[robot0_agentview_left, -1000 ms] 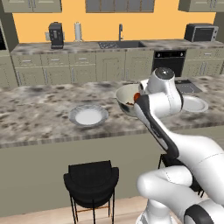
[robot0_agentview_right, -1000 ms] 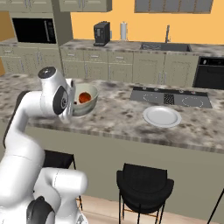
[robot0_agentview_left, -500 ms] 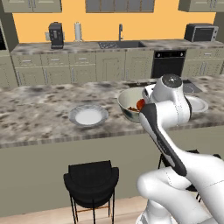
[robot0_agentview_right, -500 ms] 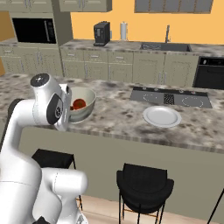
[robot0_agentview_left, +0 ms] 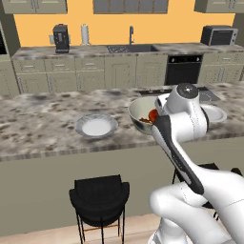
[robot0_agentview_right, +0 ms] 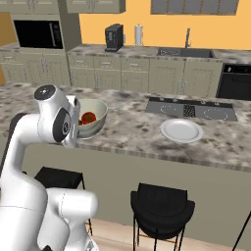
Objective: Pick the chicken drumstick and tomato from their plates and place them in the bowl. Then put the bowl in the fridge.
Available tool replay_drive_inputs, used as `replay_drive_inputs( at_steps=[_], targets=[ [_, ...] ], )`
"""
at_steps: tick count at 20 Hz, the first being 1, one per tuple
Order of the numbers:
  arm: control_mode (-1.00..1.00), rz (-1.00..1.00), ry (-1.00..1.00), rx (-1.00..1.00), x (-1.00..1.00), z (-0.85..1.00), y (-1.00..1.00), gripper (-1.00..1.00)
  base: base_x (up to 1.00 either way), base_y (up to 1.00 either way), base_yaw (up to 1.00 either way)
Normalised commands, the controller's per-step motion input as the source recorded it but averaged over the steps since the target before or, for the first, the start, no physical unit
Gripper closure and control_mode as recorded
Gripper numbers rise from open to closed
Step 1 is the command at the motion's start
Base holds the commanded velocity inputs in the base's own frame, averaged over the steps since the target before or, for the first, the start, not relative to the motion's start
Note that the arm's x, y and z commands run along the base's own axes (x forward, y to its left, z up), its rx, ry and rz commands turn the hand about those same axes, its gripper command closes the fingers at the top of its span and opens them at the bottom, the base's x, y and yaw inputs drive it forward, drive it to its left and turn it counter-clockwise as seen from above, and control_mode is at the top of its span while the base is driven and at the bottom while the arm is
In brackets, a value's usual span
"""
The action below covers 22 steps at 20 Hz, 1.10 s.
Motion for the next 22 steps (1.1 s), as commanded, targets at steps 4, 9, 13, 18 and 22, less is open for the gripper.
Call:
replay_drive_inputs(
  at_steps=[4,9,13,18,22],
  targets=[
    [1.0,0.0,0.0,0.0,0.0,0.0,0.0,1.0,0.0,0.0,0.0],
    [1.0,0.0,0.0,0.0,0.0,0.0,0.0,1.0,-0.2,-0.02,-0.01],
    [1.0,0.0,0.0,0.0,0.0,0.0,0.0,1.0,-0.84,-0.01,-0.06],
    [1.0,0.0,0.0,0.0,0.0,0.0,0.0,1.0,-0.39,0.5,-0.04],
    [1.0,0.0,0.0,0.0,0.0,0.0,0.0,1.0,-0.06,0.88,-0.01]
  ],
)
